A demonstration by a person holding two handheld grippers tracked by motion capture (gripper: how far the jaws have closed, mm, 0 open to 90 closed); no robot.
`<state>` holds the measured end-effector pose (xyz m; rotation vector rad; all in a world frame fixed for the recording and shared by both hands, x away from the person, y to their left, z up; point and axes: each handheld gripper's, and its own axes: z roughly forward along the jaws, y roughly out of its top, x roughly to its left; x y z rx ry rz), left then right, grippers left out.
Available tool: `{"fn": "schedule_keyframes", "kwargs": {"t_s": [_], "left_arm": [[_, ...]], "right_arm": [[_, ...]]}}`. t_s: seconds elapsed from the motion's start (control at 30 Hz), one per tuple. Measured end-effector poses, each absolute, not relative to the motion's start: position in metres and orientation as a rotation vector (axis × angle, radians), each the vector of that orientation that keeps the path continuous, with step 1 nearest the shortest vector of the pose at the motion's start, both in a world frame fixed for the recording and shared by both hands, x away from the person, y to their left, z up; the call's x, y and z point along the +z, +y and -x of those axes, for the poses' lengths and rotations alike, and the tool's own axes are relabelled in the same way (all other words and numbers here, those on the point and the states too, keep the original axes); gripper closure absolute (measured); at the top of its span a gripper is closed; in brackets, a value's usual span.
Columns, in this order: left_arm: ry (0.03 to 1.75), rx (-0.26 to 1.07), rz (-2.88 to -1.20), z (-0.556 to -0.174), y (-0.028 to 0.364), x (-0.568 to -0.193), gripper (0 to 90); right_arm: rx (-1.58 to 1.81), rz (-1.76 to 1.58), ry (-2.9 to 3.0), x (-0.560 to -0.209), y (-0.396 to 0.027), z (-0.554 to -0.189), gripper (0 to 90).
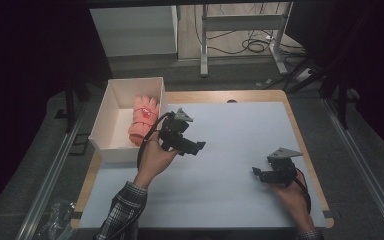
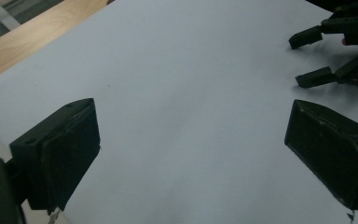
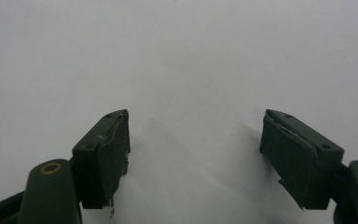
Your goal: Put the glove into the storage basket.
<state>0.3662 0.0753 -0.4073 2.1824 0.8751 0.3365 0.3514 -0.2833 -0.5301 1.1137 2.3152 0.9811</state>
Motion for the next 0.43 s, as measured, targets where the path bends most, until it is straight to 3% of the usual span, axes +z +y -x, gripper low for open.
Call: {"fn": "schedule_keyframes", "kwargs": {"t_s": [0.43], "left_arm": [[0.826, 0.310, -2.200, -0.355, 0.061, -0.428, 3.3]], "right_arm": [[0.978, -1.112, 2.316, -0.530, -0.283, -0.351, 24.4]]}}
